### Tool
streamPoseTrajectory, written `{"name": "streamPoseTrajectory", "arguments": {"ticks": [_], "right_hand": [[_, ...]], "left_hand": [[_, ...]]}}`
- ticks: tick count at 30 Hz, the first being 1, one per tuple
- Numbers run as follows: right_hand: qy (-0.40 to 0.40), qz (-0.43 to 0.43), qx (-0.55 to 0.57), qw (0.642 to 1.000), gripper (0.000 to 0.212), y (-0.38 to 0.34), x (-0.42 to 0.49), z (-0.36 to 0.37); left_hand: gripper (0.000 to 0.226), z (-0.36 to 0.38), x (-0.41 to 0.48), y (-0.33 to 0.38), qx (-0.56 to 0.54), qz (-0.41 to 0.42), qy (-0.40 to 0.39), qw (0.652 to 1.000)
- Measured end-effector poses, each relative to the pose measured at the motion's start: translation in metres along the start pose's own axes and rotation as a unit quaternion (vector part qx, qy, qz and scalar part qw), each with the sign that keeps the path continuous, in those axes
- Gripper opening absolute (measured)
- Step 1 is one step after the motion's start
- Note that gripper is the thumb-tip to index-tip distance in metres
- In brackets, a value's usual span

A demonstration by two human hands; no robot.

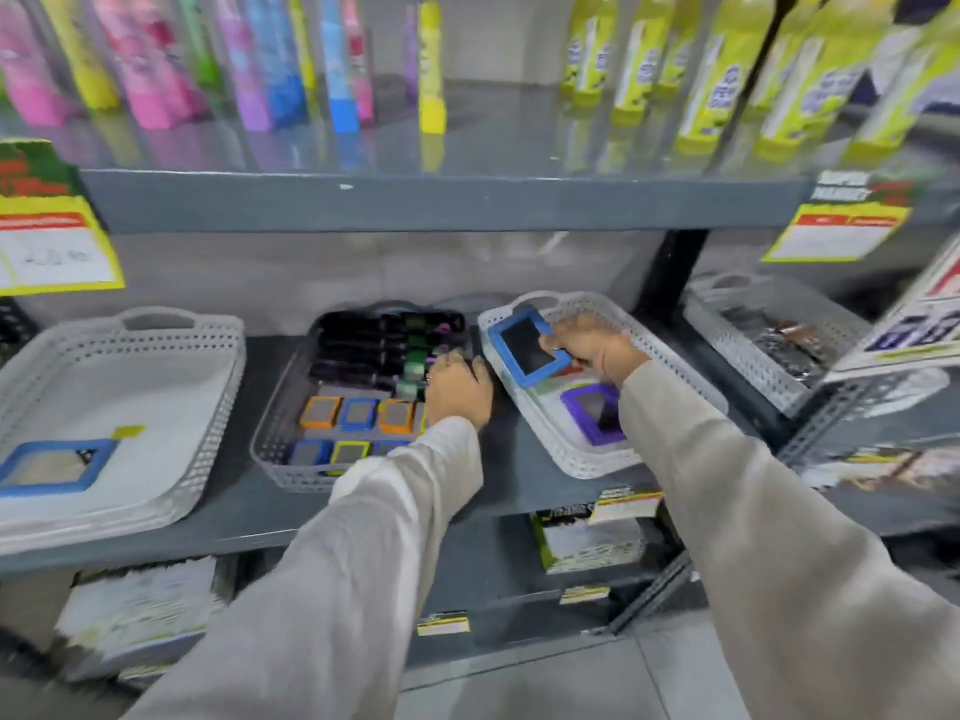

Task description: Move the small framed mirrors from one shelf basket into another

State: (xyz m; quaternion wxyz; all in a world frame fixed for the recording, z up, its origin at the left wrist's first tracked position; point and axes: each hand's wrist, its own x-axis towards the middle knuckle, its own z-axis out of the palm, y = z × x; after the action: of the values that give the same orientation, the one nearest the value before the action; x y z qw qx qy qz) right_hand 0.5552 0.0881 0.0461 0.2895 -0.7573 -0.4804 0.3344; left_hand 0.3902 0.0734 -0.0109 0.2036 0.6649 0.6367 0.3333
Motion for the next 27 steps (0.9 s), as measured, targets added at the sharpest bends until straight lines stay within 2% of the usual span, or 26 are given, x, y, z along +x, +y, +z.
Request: {"name": "streamPoseTrajectory", "arguments": {"ticks": [2, 5, 7, 10, 15, 20, 21, 23, 25, 27], "right_hand": [[0.036, 0.018, -0.047, 0.998, 0.041, 0.020, 0.000, -0.012], [0.031, 0.047, -0.090, 0.994, 0.042, 0.046, -0.002, -0.024], [0.014, 0.073, -0.097, 0.992, 0.036, 0.064, -0.002, -0.022], [0.015, 0.083, -0.132, 0.988, 0.013, 0.078, 0.001, -0.008], [-0.001, 0.096, -0.174, 0.980, 0.032, 0.083, -0.003, 0.016], [0.021, 0.091, -0.193, 0.977, 0.038, 0.083, -0.002, 0.019], [0.022, 0.091, -0.198, 0.976, 0.034, 0.081, -0.004, 0.020], [0.019, 0.090, -0.226, 0.970, 0.012, 0.080, -0.006, 0.020], [0.026, 0.088, -0.248, 0.964, 0.029, 0.082, -0.006, 0.022], [0.036, 0.083, -0.262, 0.961, 0.036, 0.083, -0.007, 0.024]], "left_hand": [[0.036, 0.023, -0.010, 0.014, -0.043, -0.005, -0.030, 0.999], [0.037, 0.054, -0.019, 0.026, -0.084, -0.012, -0.066, 0.994], [0.042, 0.068, -0.023, 0.030, -0.094, -0.031, -0.081, 0.992], [0.045, 0.081, -0.027, 0.032, -0.115, -0.058, -0.074, 0.989], [0.038, 0.092, -0.028, 0.028, -0.102, -0.068, -0.080, 0.989], [0.039, 0.095, -0.030, 0.028, -0.087, -0.068, -0.089, 0.990], [0.038, 0.096, -0.029, 0.028, -0.083, -0.068, -0.088, 0.990], [0.037, 0.095, -0.030, 0.028, -0.076, -0.068, -0.088, 0.991], [0.036, 0.094, -0.030, 0.029, -0.073, -0.067, -0.089, 0.991], [0.034, 0.093, -0.030, 0.029, -0.072, -0.065, -0.090, 0.991]]}}
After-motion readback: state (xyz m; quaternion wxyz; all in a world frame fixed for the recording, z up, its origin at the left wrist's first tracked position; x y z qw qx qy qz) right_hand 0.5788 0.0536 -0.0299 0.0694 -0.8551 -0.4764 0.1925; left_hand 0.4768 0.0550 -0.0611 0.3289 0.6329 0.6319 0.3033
